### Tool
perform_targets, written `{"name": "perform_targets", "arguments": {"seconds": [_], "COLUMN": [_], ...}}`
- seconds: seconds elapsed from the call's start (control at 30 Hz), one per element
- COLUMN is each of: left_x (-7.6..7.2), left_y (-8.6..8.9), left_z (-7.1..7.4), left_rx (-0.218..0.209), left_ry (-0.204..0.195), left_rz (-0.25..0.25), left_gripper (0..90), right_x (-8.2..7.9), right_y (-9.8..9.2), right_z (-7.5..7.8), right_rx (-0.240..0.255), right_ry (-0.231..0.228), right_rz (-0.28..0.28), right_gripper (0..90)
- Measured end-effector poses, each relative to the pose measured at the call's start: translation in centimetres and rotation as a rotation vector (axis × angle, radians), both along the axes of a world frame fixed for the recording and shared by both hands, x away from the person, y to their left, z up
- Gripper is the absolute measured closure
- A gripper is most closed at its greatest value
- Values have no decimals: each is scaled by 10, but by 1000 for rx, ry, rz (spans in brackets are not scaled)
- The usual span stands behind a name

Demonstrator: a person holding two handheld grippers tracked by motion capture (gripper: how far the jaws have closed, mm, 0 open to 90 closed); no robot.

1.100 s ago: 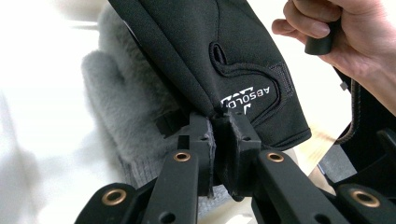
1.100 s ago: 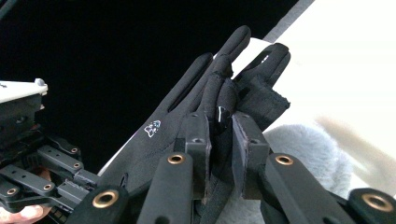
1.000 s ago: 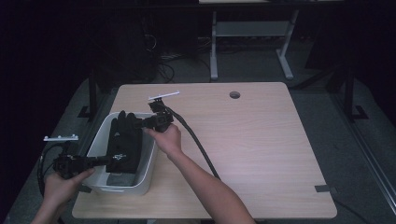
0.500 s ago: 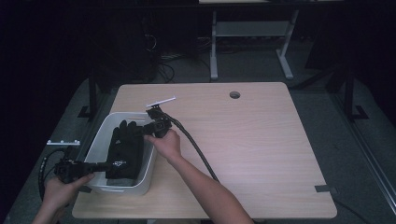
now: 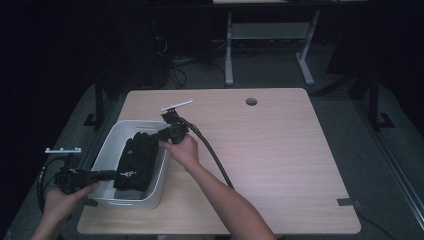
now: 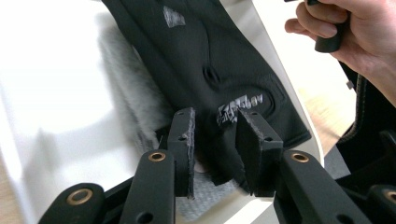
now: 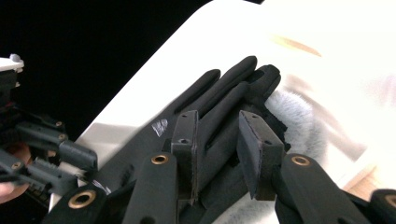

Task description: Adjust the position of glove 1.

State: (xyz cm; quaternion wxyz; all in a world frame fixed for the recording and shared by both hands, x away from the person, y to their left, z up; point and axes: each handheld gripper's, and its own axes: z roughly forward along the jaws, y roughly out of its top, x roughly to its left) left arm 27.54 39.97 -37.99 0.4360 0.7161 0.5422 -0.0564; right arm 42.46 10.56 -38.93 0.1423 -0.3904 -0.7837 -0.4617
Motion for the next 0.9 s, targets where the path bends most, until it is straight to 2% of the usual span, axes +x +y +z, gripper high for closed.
{"name": "perform_targets", "arguments": {"seconds": [0.17,0.47,0.63,0.9], "left_x": [1,4,5,7], "left_y": [1,-7,-12,-19], "left_z": [5,19,24,31], "left_rx": [-1,-15,-23,-33], "left_ry": [-11,-45,-59,-72], "left_rz": [2,-8,-22,-27], "left_gripper": [661,642,666,648], "right_x": [2,2,2,1], "right_y": [-8,-24,-35,-51], "right_z": [4,15,22,34], "right_rx": [8,62,74,94], "right_ry": [5,6,-3,-18], "right_rz": [-5,-2,-13,-24], "right_gripper": [662,635,614,576]}}
